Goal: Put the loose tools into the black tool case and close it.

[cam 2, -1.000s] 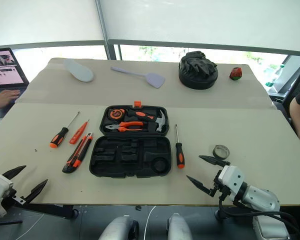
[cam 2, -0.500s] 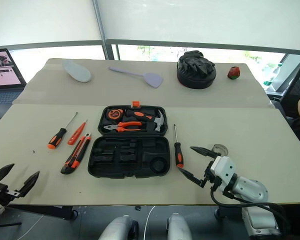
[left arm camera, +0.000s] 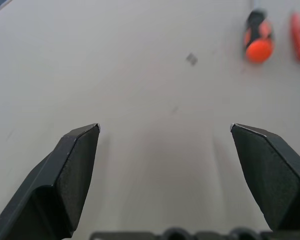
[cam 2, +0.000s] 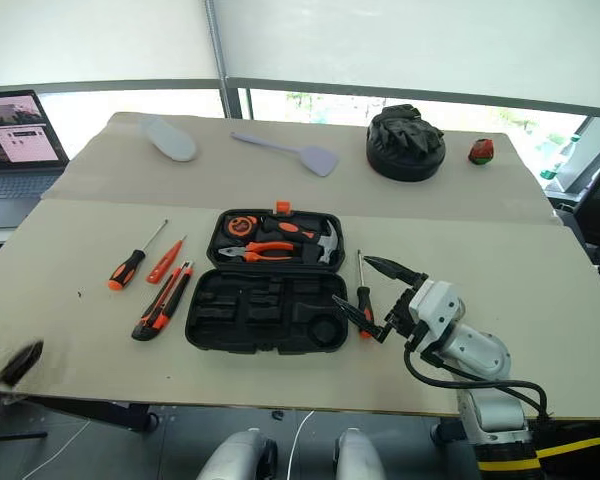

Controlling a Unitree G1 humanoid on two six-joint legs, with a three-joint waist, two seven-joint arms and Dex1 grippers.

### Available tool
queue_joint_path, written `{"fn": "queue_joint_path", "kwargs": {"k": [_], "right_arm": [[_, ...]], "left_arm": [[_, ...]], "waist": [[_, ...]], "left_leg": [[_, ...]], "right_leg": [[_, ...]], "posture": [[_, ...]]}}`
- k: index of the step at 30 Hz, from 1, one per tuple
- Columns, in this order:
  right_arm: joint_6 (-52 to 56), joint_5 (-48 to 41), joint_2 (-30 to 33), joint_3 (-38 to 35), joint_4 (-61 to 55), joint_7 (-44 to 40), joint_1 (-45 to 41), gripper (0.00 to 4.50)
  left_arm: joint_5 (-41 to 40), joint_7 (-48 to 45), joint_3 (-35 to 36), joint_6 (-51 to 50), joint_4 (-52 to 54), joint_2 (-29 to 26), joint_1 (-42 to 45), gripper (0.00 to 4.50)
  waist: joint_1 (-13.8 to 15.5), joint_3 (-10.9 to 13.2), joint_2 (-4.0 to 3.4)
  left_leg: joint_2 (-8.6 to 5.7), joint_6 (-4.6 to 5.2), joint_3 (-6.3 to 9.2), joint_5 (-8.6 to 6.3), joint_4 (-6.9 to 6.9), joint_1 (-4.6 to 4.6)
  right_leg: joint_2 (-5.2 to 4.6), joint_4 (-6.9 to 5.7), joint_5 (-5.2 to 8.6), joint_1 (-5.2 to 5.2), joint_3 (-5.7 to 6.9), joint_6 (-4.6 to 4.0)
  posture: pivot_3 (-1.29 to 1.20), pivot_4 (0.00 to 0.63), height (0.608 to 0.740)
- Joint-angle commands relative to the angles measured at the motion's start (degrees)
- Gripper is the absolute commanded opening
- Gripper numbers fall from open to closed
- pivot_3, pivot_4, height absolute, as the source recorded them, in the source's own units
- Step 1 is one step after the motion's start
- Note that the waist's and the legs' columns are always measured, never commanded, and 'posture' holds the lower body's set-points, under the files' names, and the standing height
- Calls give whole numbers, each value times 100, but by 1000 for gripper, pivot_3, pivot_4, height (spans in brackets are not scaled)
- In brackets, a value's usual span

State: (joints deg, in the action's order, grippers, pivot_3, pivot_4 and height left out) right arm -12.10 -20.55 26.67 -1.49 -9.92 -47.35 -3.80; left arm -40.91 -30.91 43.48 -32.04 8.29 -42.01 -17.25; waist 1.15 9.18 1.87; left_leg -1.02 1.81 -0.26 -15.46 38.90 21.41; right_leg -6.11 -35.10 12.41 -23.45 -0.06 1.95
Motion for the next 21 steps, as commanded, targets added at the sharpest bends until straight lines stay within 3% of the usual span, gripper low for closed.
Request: {"fn": "queue_joint_path", "kwargs": {"k": [1,6,12,15,21], "right_arm": [[-3,-34,-12,-42,-71,22,-149,4429],[-17,7,-53,94,-35,-2,-277,4429],[-45,70,-43,132,-159,25,-116,4429],[-15,90,-27,79,-261,96,-28,4500],[2,131,-17,30,-356,196,97,4500]], "left_arm": [[-6,180,-443,-777,-125,-662,859,4500],[727,-230,-2144,-1316,-1267,-1446,2600,4500],[1708,-321,-3277,-898,-2927,-1216,4010,4500],[2055,-345,-3490,-632,-3577,-1086,4377,3786],[2146,-564,-3330,-485,-3740,-941,4451,1581]], "waist": [[-37,-2,4],[-128,8,-13],[-224,10,-14],[-215,10,-13],[-201,11,-13]], "left_leg": [[-2,0,1,0,-1,-2],[-15,-1,-2,-1,-10,-3],[-7,-19,-14,-10,-16,47],[-4,-25,-16,-6,-11,68],[-5,-22,-23,-5,9,54]], "right_leg": [[5,-1,0,3,-1,0],[37,-14,-2,11,-21,-1],[68,-80,-6,-80,-55,-10],[72,-82,-10,-95,-54,-17],[61,-76,-9,-81,-65,-15]], "posture": [[0,150,740],[0,150,740],[0,150,740],[0,150,740],[0,150,740]]}}
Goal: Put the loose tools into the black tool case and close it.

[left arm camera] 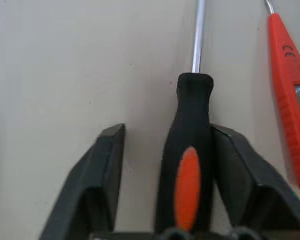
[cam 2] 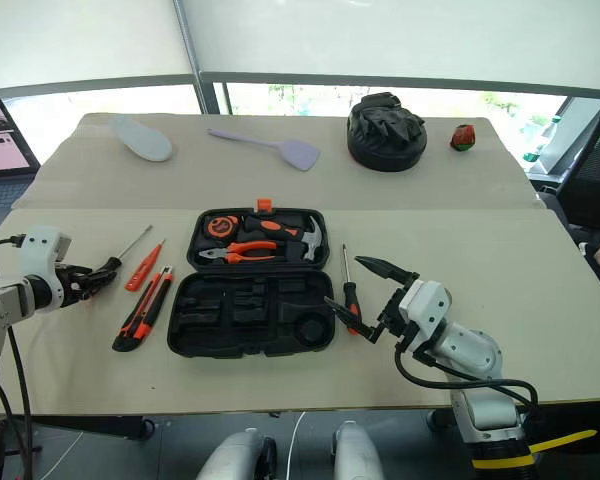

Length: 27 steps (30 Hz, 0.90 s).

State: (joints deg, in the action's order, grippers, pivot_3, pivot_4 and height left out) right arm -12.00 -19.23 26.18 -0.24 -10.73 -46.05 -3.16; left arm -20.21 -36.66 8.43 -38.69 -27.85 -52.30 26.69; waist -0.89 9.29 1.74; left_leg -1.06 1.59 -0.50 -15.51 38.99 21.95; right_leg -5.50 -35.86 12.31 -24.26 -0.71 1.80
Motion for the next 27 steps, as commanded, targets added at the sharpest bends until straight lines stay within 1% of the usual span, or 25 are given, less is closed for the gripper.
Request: {"fn": "queue_joint_path", "kwargs": {"k": [1,2,5,6,9,11,12,14,15,18,20,24,27], "right_arm": [[-3,4,32,-94,-291,85,46,4500],[1,7,37,-97,-310,97,66,4500],[-5,-11,90,-136,-345,87,137,4500],[-18,-18,131,-168,-333,65,148,4500],[-50,-52,311,-344,-251,16,110,4500],[69,-186,470,-442,-232,-84,111,4500],[56,-180,587,-429,-225,-225,123,4500],[105,-233,759,-417,-211,-431,123,4500],[121,-250,806,-413,-211,-483,110,4500],[237,-312,935,-402,-294,-601,87,4500],[337,-393,963,-467,-333,-593,67,4500],[415,-462,1023,-598,-307,-604,30,4500],[439,-481,1036,-626,-342,-618,64,4500]], "left_arm": [[54,27,315,398,-183,125,70,1199],[-8,89,547,717,-278,180,150,903],[-230,119,1086,1431,-377,333,504,872],[-316,-125,1128,1659,-194,391,589,872],[-462,-1420,731,2499,926,500,566,872],[-310,-1996,178,2495,1537,406,502,872],[-80,-2240,-165,2567,1744,320,514,872],[289,-2631,-911,2492,2166,310,766,872],[401,-2786,-1153,2526,2298,334,873,872],[1104,-3082,-1855,2947,2329,258,920,872],[1405,-3133,-2115,3214,2198,295,875,872],[1717,-3245,-2355,3663,1996,376,795,872],[1873,-3292,-2449,3757,1934,432,797,872]], "waist": [[10,0,0],[13,0,0],[42,7,13],[51,14,28],[96,18,33],[103,18,33],[107,17,30],[106,17,25],[107,17,25],[81,17,25],[9,17,25],[-8,18,24],[23,18,25]], "left_leg": [[0,1,0,1,0,-2],[0,1,0,3,0,-5],[2,-6,8,7,2,3],[2,-10,13,10,2,9],[-2,-13,16,12,9,24],[-11,-7,12,9,9,25],[-12,-3,10,7,9,25],[-20,5,4,2,8,21],[-19,7,0,1,8,18],[-6,9,-1,3,14,22],[4,9,-12,4,13,16],[13,10,-13,4,13,12],[9,11,-13,4,19,17]], "right_leg": [[-1,-1,0,1,-1,0],[-1,-5,0,1,-1,0],[0,-13,-1,-6,4,-2],[1,-13,-2,-9,10,-4],[-9,-5,-7,-11,15,-5],[-23,4,-13,-9,12,4],[-27,7,-14,-8,10,5],[-31,10,-15,-2,6,8],[-27,9,-14,-1,4,8],[3,11,-14,-1,1,7],[19,8,-12,-1,-11,3],[28,3,-10,-4,-13,0],[21,4,-10,-3,-12,1]], "posture": [[0,150,740],[0,150,740],[0,150,740],[0,150,740],[0,150,740],[0,150,740],[0,150,740],[0,150,740],[0,150,740],[0,150,740],[0,150,740],[0,150,740],[0,150,740]]}}
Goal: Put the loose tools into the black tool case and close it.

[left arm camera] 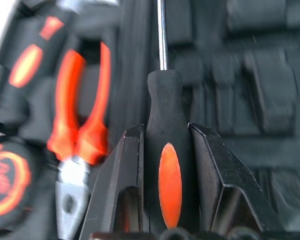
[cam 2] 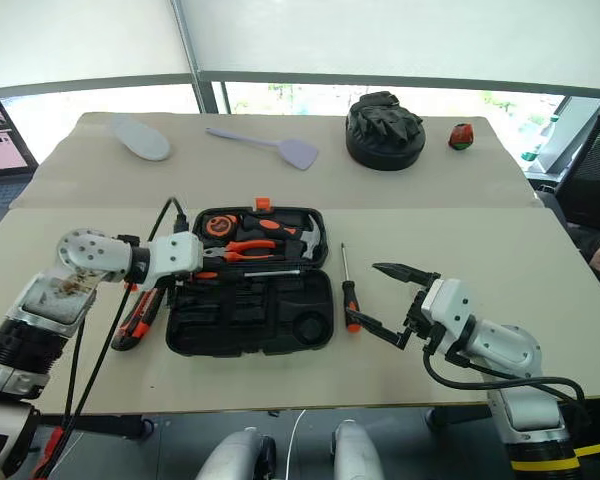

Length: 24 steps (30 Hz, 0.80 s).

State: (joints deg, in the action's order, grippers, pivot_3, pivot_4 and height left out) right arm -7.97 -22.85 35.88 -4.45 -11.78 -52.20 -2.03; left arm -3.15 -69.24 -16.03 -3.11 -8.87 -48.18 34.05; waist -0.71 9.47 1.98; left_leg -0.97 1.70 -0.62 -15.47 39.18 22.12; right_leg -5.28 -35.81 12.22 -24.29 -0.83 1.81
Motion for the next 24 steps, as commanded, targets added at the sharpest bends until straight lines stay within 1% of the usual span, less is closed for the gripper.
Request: {"fn": "queue_joint_path", "kwargs": {"k": [1,7,14,16,17,18,19,21,23,24], "right_arm": [[41,-117,60,-204,-259,8,-29,4500],[71,-96,4,-188,-377,72,80,4500],[128,-111,-31,-142,-466,87,189,4500],[167,-113,-48,-114,-500,97,213,4500],[183,-115,-54,-114,-508,94,227,4500],[191,-112,-62,-118,-511,90,237,4500],[202,-109,-71,-120,-513,88,248,4500],[217,-105,-80,-124,-522,80,279,4500],[234,-100,-92,-114,-537,83,307,4500],[242,-94,-98,-105,-545,85,320,4500]], "left_arm": [[248,7,-24,217,0,49,80,872],[644,149,-88,625,-285,178,164,872],[626,253,1,550,-321,480,215,872],[502,58,20,515,-187,424,118,1879],[431,37,66,563,-136,424,75,2140],[360,97,147,589,-112,467,51,2503],[250,209,264,565,-93,554,47,3007],[118,385,436,602,-47,680,45,3585],[-56,490,623,522,82,782,11,3585],[-250,576,777,264,213,879,-14,3585]], "waist": [[14,0,0],[66,0,0],[79,0,0],[80,0,0],[79,0,0],[77,0,0],[78,0,-1],[90,0,-1],[130,1,-1],[136,1,-1]], "left_leg": [[-2,1,0,0,3,2],[-2,5,1,-3,21,5],[-1,8,2,-5,35,9],[0,11,3,-6,45,10],[1,12,4,-7,49,11],[1,13,3,-8,51,13],[1,14,3,-8,54,14],[1,15,4,-9,56,16],[1,14,9,-8,62,19],[0,14,10,-8,65,20]], "right_leg": [[-3,1,0,1,0,1],[-3,-2,0,7,3,4],[-2,-8,0,7,4,5],[-2,-14,0,7,5,5],[-1,-15,0,7,6,5],[-1,-16,0,7,6,5],[-2,-17,0,7,5,5],[-3,-16,0,6,5,6],[-3,-18,0,7,10,6],[-4,-19,-1,7,10,7]], "posture": [[0,150,740],[0,150,740],[0,150,740],[0,150,740],[0,150,740],[0,150,740],[0,150,740],[0,150,740],[0,150,740],[0,150,740]]}}
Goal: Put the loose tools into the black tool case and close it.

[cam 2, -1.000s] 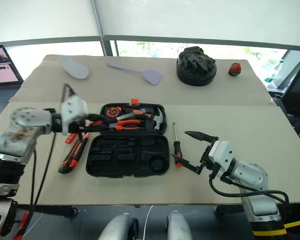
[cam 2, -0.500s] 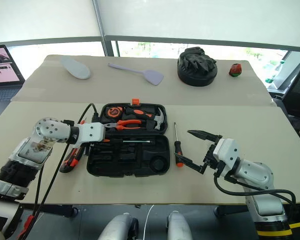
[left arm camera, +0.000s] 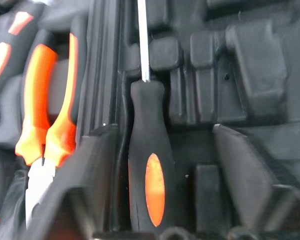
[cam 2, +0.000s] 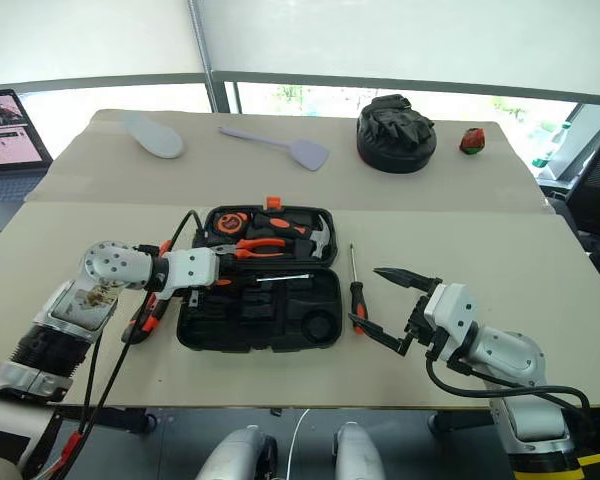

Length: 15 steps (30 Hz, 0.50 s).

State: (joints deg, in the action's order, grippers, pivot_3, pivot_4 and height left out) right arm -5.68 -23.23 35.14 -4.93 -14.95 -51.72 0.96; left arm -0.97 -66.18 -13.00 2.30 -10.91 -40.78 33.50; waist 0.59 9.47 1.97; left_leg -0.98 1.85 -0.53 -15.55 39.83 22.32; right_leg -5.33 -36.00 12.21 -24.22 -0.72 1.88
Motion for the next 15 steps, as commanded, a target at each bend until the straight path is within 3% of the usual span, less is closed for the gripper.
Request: {"fn": "queue_joint_path", "kwargs": {"k": [1,2,3,12,15], "right_arm": [[15,-51,-30,-55,-235,39,34,4500],[30,-49,-41,-48,-244,47,43,4500],[39,-48,-49,-46,-251,52,48,4500],[54,31,-157,-20,-221,160,4,4500],[55,35,-153,-31,-221,165,16,4500]], "left_arm": [[-648,377,611,-595,552,225,29,3585],[-768,420,697,-845,657,255,22,3585],[-824,444,744,-1015,736,263,15,3038],[-608,704,540,-1034,371,497,-491,62],[-568,824,473,-1116,337,625,-585,62]], "waist": [[6,0,0],[6,0,0],[1,0,0],[-40,-1,-3],[-15,-1,-3]], "left_leg": [[-1,0,0,0,1,0],[-1,0,0,0,0,0],[-2,0,0,0,1,0],[-1,0,1,0,-2,-7],[-3,0,1,0,-1,-5]], "right_leg": [[-1,0,0,1,0,1],[-1,1,-1,2,-2,1],[-2,0,-1,2,-1,2],[3,-4,-1,2,-3,2],[1,-4,-1,1,-4,2]], "posture": [[0,150,740],[0,150,740],[0,150,740],[0,150,740],[0,150,740]]}}
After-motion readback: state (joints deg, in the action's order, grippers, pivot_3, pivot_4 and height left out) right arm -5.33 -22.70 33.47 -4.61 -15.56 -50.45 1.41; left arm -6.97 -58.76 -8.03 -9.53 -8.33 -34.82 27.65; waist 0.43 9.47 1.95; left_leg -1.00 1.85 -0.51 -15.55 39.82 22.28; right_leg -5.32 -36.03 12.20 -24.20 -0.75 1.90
